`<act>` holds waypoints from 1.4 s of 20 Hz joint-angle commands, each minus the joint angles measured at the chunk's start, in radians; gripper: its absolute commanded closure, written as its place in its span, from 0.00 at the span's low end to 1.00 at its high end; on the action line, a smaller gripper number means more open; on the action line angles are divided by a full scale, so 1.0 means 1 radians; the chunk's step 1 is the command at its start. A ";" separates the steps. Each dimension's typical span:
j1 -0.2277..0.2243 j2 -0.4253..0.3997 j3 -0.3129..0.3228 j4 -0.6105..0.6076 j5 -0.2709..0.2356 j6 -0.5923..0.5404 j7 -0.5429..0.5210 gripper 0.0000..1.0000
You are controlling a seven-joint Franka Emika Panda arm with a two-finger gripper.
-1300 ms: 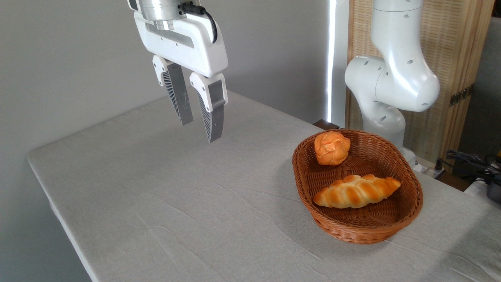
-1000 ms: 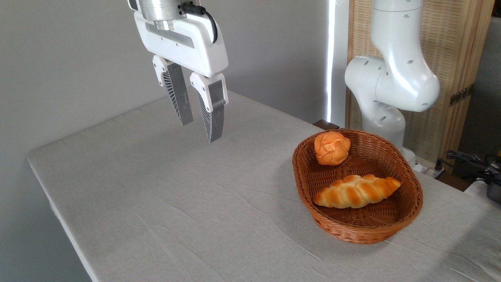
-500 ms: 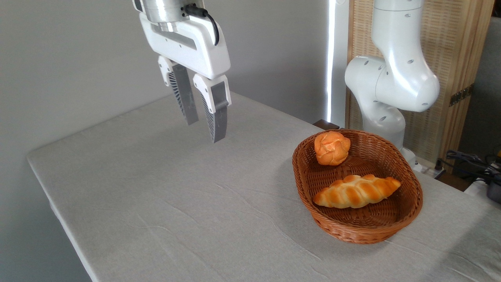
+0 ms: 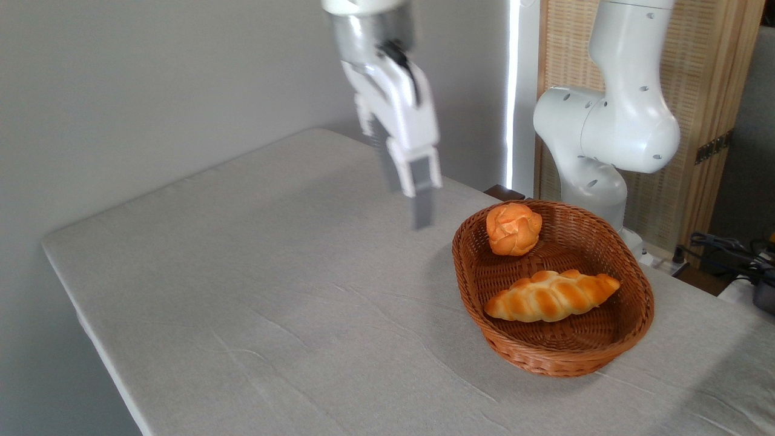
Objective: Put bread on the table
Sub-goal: 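Lower the gripper onto the braided bread roll and close on it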
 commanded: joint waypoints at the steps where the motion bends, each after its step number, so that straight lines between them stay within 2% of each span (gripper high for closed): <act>1: 0.009 -0.187 0.058 -0.279 0.070 0.056 0.135 0.00; 4: 0.014 -0.212 0.061 -0.403 0.273 0.101 0.175 0.00; 5: 0.014 -0.212 0.079 -0.423 0.289 0.118 0.175 0.00; 7: 0.011 -0.210 0.133 -0.437 0.289 0.121 0.177 0.00; 16: 0.011 -0.204 0.141 -0.532 0.294 0.205 0.186 0.00; 19: 0.008 -0.201 0.182 -0.560 0.295 0.247 0.186 0.00; 23: 0.008 -0.194 0.188 -0.574 0.298 0.261 0.190 0.00; 24: 0.008 -0.192 0.188 -0.574 0.298 0.265 0.190 0.07; 25: 0.006 -0.189 0.188 -0.578 0.298 0.265 0.192 0.26; 26: 0.005 -0.186 0.188 -0.578 0.298 0.265 0.192 0.40; 27: 0.000 -0.184 0.188 -0.578 0.298 0.267 0.192 0.52; 28: -0.003 -0.183 0.188 -0.578 0.298 0.267 0.192 0.59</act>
